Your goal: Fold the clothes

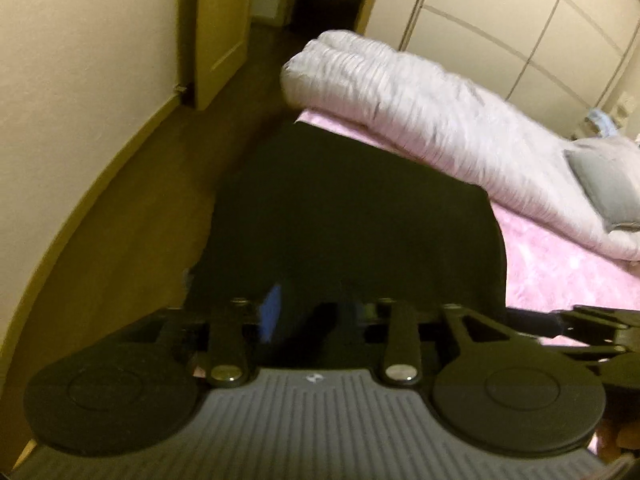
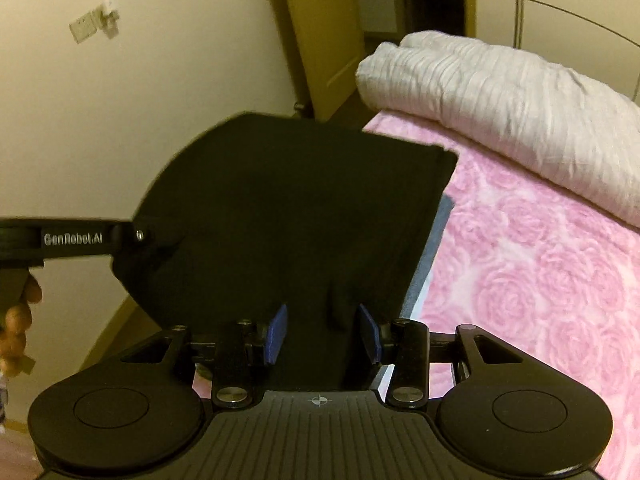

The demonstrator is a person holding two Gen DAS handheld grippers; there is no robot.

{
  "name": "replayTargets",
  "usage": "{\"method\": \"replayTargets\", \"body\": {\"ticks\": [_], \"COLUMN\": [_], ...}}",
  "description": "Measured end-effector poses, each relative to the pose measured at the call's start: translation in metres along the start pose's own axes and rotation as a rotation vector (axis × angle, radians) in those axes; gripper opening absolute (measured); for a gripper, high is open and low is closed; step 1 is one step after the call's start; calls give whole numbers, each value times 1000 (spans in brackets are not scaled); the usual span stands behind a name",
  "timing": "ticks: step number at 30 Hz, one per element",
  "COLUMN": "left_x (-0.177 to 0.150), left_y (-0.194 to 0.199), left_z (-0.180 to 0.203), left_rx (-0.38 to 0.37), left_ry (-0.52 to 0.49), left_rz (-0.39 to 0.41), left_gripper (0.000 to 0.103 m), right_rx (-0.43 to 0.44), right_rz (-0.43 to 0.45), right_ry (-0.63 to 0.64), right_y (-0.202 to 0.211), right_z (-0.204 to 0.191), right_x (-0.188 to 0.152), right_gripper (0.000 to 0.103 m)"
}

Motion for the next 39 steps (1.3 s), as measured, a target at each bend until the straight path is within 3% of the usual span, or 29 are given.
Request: {"method": "replayTargets", "body": {"ticks": [4, 11, 19, 24, 30, 39], "left_x": [-14, -48, -82, -104, -116, -145], "left_y": [24, 64, 117, 150, 160, 160], "left_z": [9, 33, 62, 78, 75, 88], "left_rx": [58, 158, 165, 202, 191, 265], "left_ry": [-13, -37, -82, -117, -75, -6], "left_rz": [-21, -35, 28, 141, 148, 133], "left_gripper": [38, 42, 44, 64, 64, 64], "right_rx": [40, 14, -20, -48, -137, -51], "right_rz": [-20, -160, -34, 51, 89, 37], "right_ry": [-88, -112, -66, -30, 104, 134], "right_y": [24, 48, 118, 153, 172, 164], "right_z": [0, -14, -22, -27, -44, -31], "right_x": [-8, -34, -42, -44, -51, -76], "right_gripper": [44, 45, 45, 46, 48, 48]}}
Point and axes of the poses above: each gripper's, at about its wrist camera, not at the fingertips, and y roughly against the way its jaws point, z to its right, x to its top, the point moved 1 cm from there along -y, roughly the way its jaws point, and after that the axes turned 9 degrees about y, right-handed, at the moved point
